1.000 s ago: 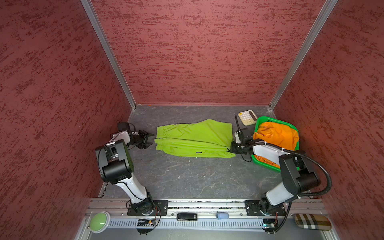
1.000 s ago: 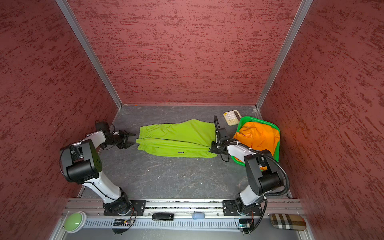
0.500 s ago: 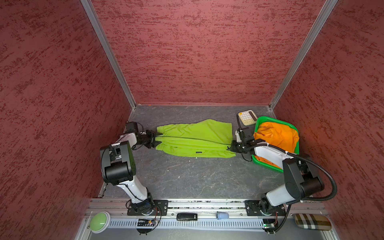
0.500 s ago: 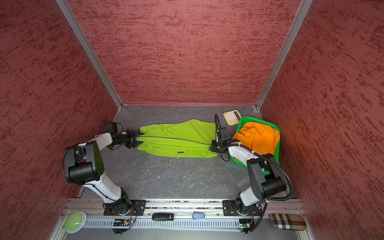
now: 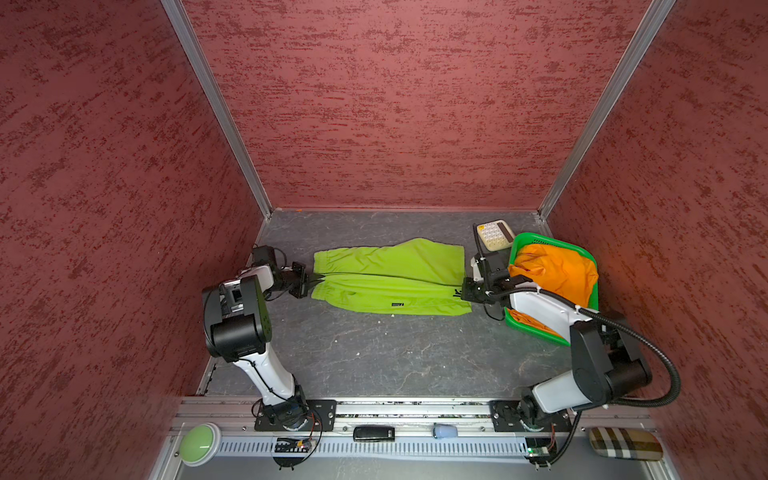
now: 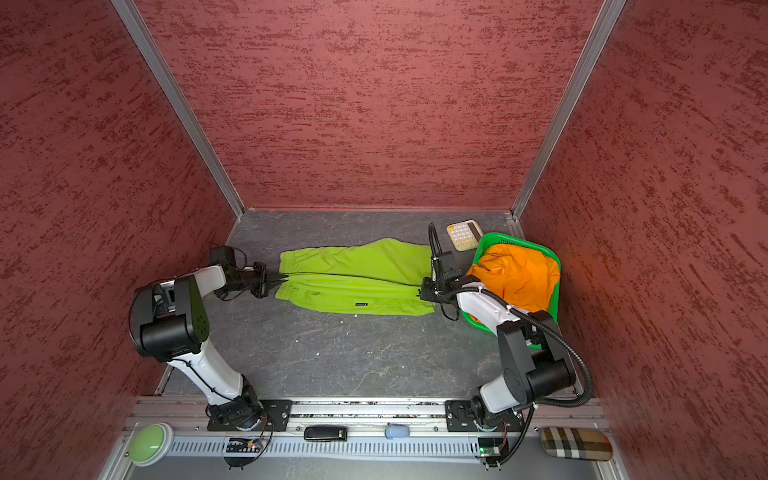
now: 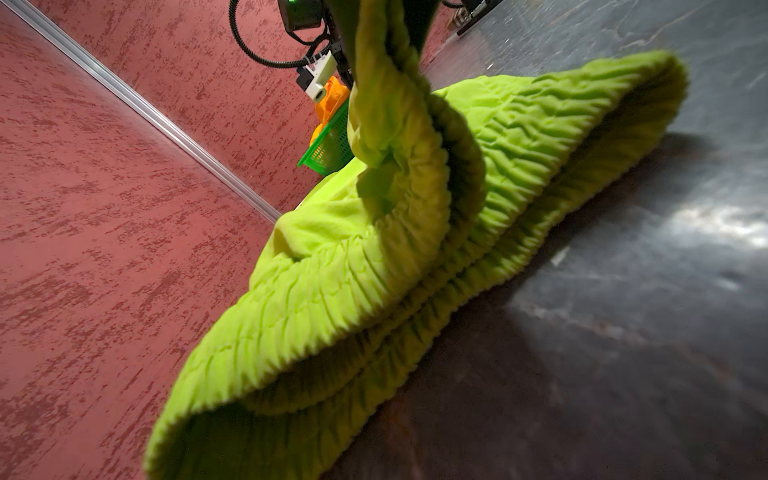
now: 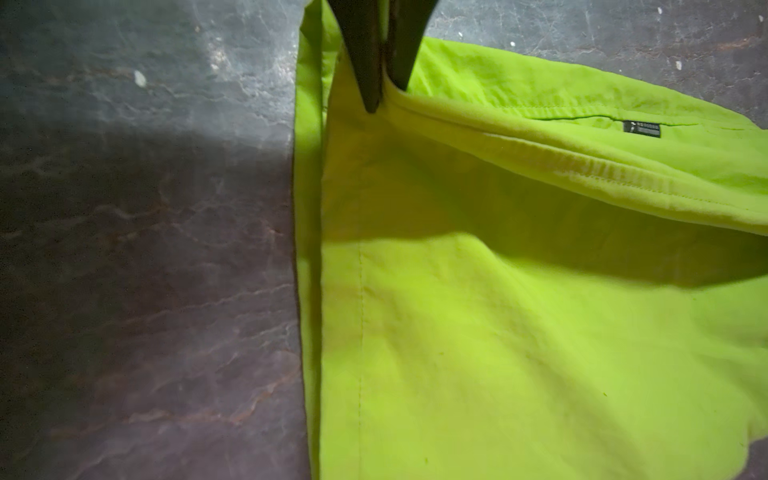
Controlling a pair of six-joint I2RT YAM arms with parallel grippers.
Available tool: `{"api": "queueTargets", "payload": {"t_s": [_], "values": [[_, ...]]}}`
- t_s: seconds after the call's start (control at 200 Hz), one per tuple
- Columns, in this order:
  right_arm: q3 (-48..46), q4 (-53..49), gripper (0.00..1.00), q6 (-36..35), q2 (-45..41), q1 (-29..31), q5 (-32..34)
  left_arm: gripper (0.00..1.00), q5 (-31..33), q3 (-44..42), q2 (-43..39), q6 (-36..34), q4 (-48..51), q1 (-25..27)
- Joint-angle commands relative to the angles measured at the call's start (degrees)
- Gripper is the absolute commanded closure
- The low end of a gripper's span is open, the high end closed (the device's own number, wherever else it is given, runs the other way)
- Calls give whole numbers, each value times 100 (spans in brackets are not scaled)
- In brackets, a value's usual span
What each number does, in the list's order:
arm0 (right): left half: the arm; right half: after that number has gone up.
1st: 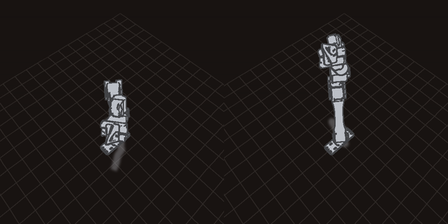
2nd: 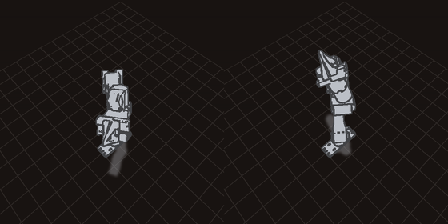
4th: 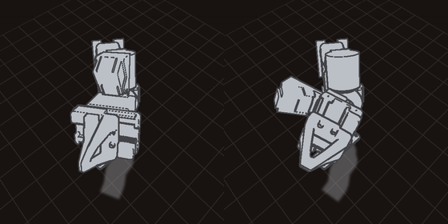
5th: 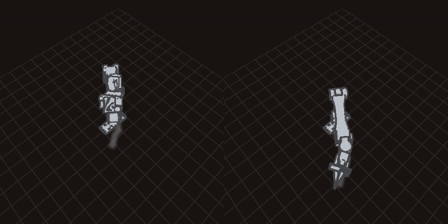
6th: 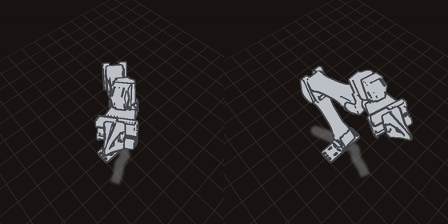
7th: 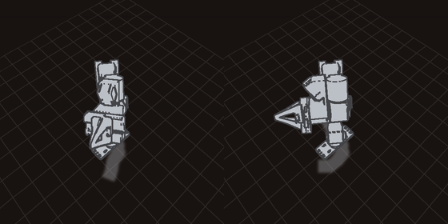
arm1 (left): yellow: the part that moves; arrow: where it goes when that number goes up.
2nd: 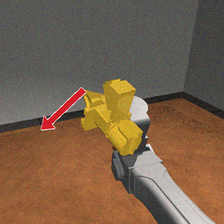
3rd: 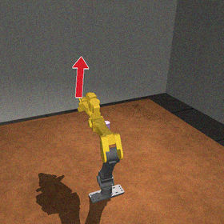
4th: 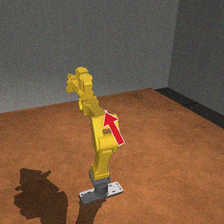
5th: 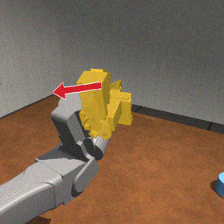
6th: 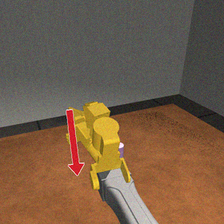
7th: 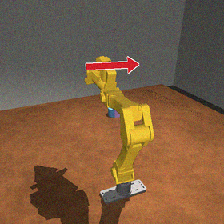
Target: Fold and stack the shorts
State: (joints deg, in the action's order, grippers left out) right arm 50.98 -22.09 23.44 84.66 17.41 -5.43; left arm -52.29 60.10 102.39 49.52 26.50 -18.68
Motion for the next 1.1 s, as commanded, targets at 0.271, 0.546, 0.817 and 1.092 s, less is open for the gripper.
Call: {"api": "queueTargets", "payload": {"t_s": [0.271,0.546,0.817,1.092], "values": [[-730,-173,100,93,-1195,74,221,100,-102,-871,-482,-267,-218,-110],[-1328,437,100,397,-736,78,151,99,-185,-1618,-212,-547,-514,-432],[-1239,313,76,325,-868,144,21,64,-149,-1258,-644,-706,-341,-342],[-530,-529,21,90,-1777,182,-268,1,1521,-267,-1785,-1341,786,46]]}}
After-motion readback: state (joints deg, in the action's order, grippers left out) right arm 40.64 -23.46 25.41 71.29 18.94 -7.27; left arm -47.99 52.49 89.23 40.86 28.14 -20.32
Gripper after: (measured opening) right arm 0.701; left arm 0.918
